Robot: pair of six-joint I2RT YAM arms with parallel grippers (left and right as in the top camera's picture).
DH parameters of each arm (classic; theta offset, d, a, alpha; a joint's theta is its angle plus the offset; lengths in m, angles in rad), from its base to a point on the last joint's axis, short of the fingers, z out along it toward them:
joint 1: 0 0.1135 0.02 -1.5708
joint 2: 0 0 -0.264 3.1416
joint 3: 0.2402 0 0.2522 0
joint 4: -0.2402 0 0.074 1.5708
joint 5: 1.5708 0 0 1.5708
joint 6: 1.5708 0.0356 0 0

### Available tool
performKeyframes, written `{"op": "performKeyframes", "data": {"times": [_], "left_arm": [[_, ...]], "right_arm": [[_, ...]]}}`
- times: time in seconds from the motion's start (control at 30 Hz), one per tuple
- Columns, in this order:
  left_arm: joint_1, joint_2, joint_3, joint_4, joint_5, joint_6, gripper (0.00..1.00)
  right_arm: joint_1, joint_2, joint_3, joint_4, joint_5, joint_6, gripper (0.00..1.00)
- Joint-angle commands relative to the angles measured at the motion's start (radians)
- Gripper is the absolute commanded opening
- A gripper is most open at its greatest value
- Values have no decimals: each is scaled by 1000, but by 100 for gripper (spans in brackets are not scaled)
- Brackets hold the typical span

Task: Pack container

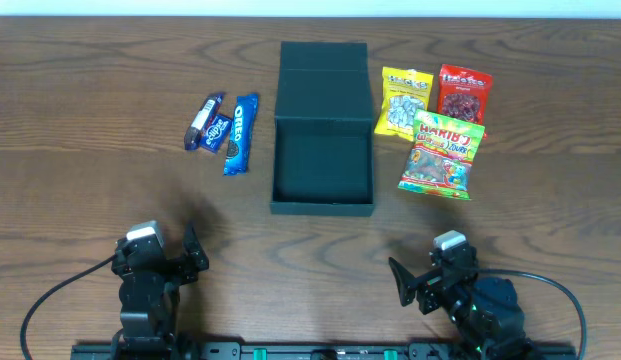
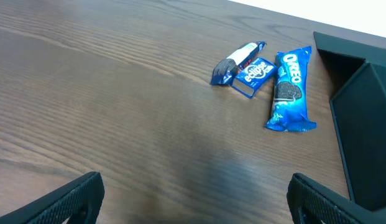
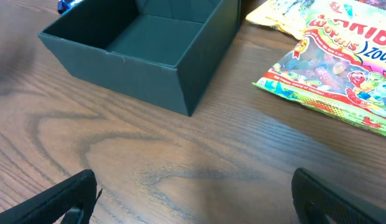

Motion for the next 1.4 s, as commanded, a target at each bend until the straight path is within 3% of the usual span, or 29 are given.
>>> {"op": "performKeyframes", "data": {"times": [0.0, 0.17, 0.2, 0.3, 0.37, 0.43, 0.53, 0.6, 0.7, 0.8, 0.9, 1.13, 1.37], "left_arm": [[4, -6, -19, 1, -5, -11, 95], [4, -6, -19, 1, -5, -11, 95], [4, -6, -19, 1, -5, -11, 95], [4, -6, -19, 1, -5, -11, 95], [4, -6, -19, 1, -5, -11, 95], [4, -6, -19, 1, -5, -11, 95], [4, -6, -19, 1, -5, -11, 95], [4, -6, -19, 1, -5, -11, 95], [4, -6, -19, 1, -5, -11, 95], [4, -6, -19, 1, -5, -11, 95], [4, -6, -19, 1, -5, -11, 95], [4, -6, -19, 1, -5, -11, 95], [4, -6, -19, 1, -5, -11, 95]], "right_arm": [[-6, -7, -4, 2, 1, -18, 99], [-6, -7, -4, 6, 0, 17, 99], [-6, -7, -4, 10, 0, 88, 99], [-6, -7, -4, 71, 0, 481, 99], [-6, -7, -4, 100, 0, 648, 99], [-6, -7, -5, 98, 0, 750, 99], [-6, -7, -5, 109, -2, 768, 99], [-7, -7, -5, 169, 9, 748, 99], [-7, -1, -2, 331, 37, 580, 99], [-10, 39, 31, 365, 143, 557, 99], [-30, 124, 91, 375, 159, 421, 99], [-118, 567, 344, 355, 213, 144, 99], [-211, 1053, 543, 359, 285, 92, 99]]}}
